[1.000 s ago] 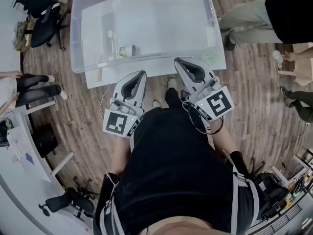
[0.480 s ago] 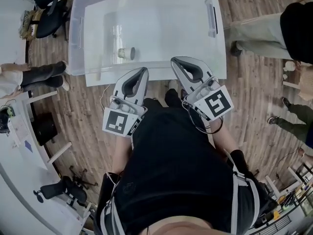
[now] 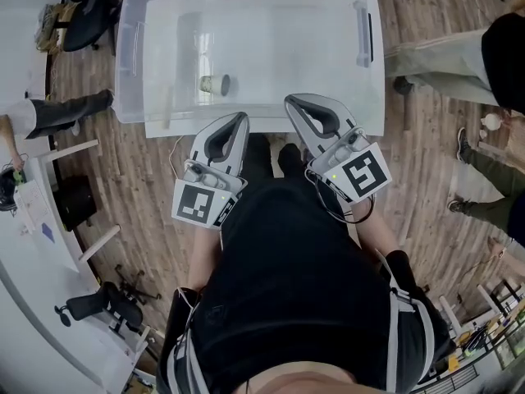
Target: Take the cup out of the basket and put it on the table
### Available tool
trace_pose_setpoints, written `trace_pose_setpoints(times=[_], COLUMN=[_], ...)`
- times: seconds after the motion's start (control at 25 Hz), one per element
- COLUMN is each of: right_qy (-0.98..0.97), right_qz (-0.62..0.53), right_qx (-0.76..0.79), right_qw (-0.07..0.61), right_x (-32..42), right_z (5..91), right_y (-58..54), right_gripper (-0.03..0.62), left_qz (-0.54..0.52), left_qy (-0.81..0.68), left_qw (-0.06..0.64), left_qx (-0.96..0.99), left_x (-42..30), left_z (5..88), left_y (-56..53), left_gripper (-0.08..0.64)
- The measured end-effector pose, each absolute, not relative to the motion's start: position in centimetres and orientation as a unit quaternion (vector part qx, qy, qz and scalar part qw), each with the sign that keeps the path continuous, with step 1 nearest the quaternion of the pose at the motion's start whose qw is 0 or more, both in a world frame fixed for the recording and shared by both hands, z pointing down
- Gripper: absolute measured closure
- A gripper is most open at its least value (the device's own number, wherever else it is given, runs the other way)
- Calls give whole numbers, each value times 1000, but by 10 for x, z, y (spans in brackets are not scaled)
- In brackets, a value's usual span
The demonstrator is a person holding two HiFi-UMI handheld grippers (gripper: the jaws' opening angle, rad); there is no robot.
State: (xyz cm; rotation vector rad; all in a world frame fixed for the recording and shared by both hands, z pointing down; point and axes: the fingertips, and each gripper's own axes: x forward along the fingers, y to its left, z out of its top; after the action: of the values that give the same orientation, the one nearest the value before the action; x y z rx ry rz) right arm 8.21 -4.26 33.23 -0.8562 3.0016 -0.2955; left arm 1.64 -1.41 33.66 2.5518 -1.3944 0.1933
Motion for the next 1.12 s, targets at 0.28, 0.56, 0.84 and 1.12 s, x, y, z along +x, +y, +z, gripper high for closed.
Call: trace_pose_setpoints(times=[0.28,0.56,0.84,1.12], right_qy=[954,949,945,939], right_qz=[-91,-79,-70,-58], right_qx=[-286,-303,-318,-338], right_qw=[3,-12,-24,-33], right_x=[69,55,31,-1], right_z=[331,326,322,316], right_y=[-53,-63,-77,-95], right_gripper=[577,575,575,577], left_qz=[60,50,41,46], left_qy=[-466,-442,-423,-402], left_qw=[106,97,89,82], left_qx=[876,890,901,911], left_x=[3,-10,-30,-62], left_z=[336,328,321,314], left_y=[-27,-45,-62,-81], left_gripper=[541,541,541,541])
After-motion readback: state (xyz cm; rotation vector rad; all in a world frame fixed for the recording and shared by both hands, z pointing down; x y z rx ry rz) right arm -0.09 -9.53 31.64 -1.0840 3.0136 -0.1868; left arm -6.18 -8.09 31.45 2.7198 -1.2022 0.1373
